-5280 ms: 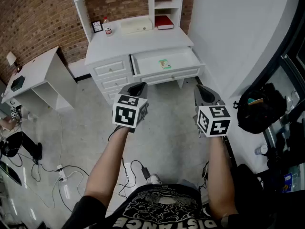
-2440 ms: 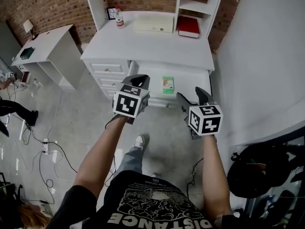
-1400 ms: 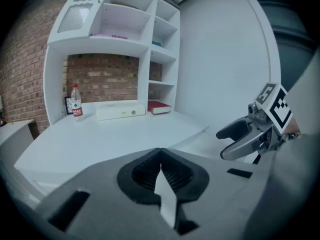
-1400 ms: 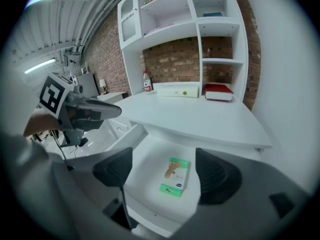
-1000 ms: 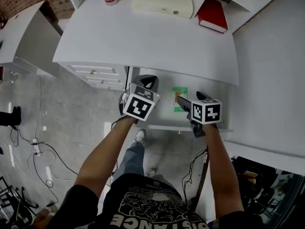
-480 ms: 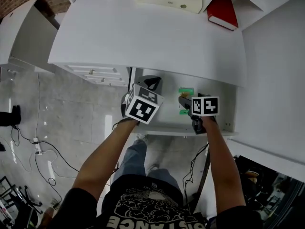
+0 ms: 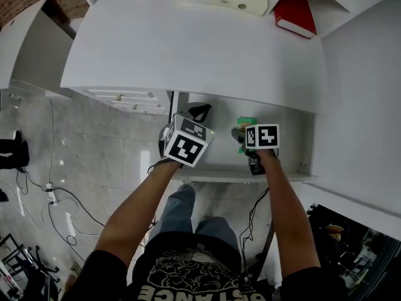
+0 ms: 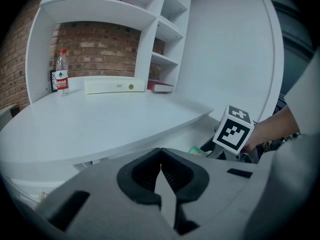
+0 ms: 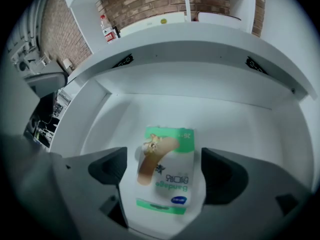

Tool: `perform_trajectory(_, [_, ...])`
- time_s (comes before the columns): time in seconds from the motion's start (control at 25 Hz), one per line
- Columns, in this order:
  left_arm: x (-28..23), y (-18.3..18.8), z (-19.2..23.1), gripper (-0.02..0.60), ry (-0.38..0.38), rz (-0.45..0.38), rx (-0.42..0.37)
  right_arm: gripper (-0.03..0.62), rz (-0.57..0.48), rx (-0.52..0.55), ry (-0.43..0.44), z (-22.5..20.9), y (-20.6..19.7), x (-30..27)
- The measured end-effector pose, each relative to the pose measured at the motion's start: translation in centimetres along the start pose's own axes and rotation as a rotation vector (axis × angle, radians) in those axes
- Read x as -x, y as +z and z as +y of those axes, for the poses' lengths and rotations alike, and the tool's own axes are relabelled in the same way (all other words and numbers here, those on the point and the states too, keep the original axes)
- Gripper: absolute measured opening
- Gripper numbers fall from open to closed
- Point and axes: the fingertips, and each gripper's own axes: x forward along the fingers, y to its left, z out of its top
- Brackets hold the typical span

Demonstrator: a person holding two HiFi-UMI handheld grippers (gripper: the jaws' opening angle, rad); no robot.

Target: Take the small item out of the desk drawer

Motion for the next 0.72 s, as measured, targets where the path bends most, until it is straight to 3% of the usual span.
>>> perform_trajectory(0.36, [-0.2, -0.1, 0.0, 0.006, -0.007, 0.009, -0.007, 0.399, 0.011, 0.006, -0.086, -0.8, -0.2, -0.4])
perform_trajectory(0.52, [0.0, -0.1, 0.0, 0.006, -0.006, 0.017, -0.029, 0.353, -0.014, -0.004, -0.089, -0.8, -0.1, -0.3])
perform_trajectory(0.72, [0.6, 0.4, -0.3, 0.006, -0.005, 0.018, -0.044, 0.348, -0.032, -0.019, -0.073, -0.8, -0.3, 0.8])
